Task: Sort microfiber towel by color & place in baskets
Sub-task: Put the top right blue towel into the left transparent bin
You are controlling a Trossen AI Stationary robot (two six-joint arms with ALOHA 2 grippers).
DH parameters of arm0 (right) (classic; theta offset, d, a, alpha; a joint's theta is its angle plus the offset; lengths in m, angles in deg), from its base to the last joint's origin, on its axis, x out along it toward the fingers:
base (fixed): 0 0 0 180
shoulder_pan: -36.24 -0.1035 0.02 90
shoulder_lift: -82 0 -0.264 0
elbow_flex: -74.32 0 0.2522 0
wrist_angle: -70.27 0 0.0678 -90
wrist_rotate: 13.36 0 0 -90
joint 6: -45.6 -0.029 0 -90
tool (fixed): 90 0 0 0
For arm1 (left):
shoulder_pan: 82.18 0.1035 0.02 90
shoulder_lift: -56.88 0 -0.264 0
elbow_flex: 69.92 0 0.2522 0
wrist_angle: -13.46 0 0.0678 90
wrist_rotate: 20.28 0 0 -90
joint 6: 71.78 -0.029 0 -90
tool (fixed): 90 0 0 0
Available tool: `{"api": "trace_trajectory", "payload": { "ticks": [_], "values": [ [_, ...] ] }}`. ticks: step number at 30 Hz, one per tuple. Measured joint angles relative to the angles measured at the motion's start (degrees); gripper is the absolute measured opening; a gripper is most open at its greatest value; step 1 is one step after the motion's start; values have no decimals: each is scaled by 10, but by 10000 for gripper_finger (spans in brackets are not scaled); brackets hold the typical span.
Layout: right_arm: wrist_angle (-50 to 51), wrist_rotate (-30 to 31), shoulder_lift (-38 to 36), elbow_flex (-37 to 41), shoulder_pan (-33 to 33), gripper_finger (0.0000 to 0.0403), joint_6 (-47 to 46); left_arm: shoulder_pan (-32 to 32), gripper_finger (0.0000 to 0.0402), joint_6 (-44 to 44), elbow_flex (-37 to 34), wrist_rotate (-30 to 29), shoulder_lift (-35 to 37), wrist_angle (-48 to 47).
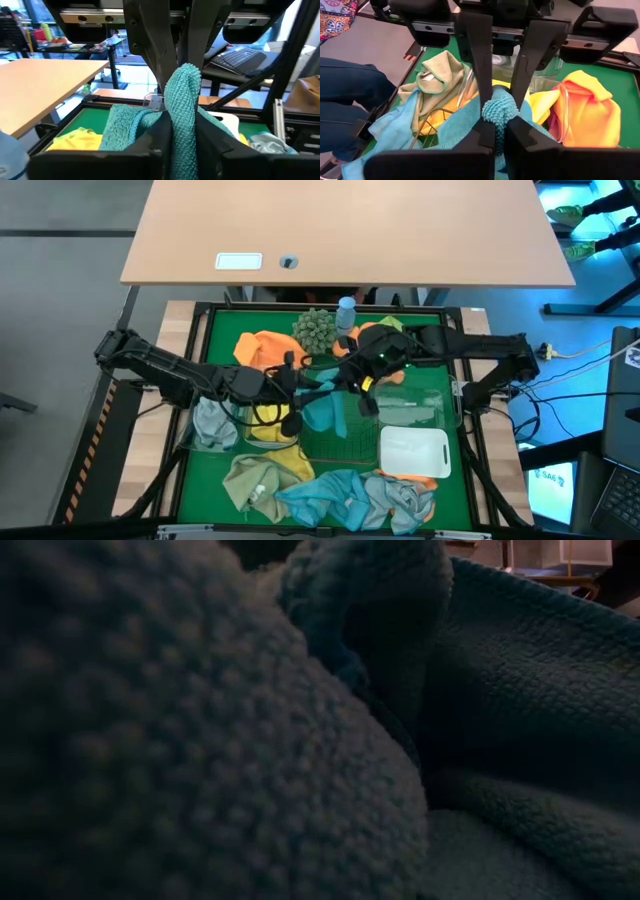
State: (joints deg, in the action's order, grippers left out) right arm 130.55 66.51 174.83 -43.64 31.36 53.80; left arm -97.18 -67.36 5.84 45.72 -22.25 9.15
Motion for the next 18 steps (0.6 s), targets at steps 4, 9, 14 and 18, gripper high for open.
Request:
{"api": "trace_trajectory", "payload": {
  "ticks": [4, 9, 14, 18],
  "values": [
    [0, -3, 0, 0, 0, 15, -5, 0, 19, 0, 0, 8, 0, -1],
    [0, -16, 0, 0, 0, 15, -4, 0, 7, 0, 0, 12, 0, -1],
    [-1, -31, 0, 0, 0, 29, -2, 0, 9, 0, 0, 15, 0, 0],
    [-1, -35, 0, 0, 0, 80, -2, 0, 9, 0, 0, 12, 0, 0]
  ]
}}
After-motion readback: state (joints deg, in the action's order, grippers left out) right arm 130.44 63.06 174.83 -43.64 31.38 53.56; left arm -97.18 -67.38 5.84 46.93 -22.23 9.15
